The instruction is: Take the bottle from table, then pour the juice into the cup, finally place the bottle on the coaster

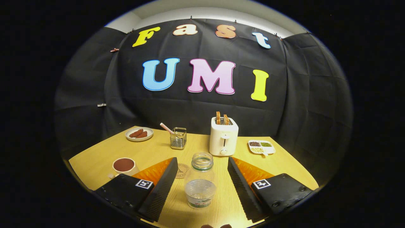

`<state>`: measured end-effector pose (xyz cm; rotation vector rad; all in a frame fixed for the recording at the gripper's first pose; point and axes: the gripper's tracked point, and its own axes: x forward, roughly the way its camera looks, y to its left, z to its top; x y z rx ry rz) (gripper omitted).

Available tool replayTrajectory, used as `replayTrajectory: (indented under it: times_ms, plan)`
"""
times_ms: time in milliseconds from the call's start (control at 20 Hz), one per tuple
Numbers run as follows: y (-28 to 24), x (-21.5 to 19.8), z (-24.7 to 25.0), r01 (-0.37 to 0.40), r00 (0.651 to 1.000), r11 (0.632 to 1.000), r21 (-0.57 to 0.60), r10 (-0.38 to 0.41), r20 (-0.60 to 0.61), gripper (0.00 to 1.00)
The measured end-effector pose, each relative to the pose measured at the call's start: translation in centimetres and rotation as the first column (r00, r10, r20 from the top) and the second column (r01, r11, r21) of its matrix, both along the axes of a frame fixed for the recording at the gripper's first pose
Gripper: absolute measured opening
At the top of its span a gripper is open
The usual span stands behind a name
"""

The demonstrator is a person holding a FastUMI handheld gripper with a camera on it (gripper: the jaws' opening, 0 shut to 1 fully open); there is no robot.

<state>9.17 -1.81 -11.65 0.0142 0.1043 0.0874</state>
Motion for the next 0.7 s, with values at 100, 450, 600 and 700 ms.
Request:
replayTrajectory:
  times_ms: [100, 450, 600, 700]
  plan:
    - [0.0, 0.5, -1.6, -0.008, 1.0, 1.0, 0.017, 0.009, -0.02, 0.98]
    - [0.7, 1.0, -4.5, -0.058, 0.997, 0.998, 0.01, 0.058, -0.046, 0.98]
    - [0.9, 1.2, -5.7, -0.063, 0.996, 0.998, 0.018, 0.064, -0.059, 0.98]
    - [1.0, 1.2, -6.1, -0.068, 0.996, 0.998, 0.004, 0.068, -0.055, 0.98]
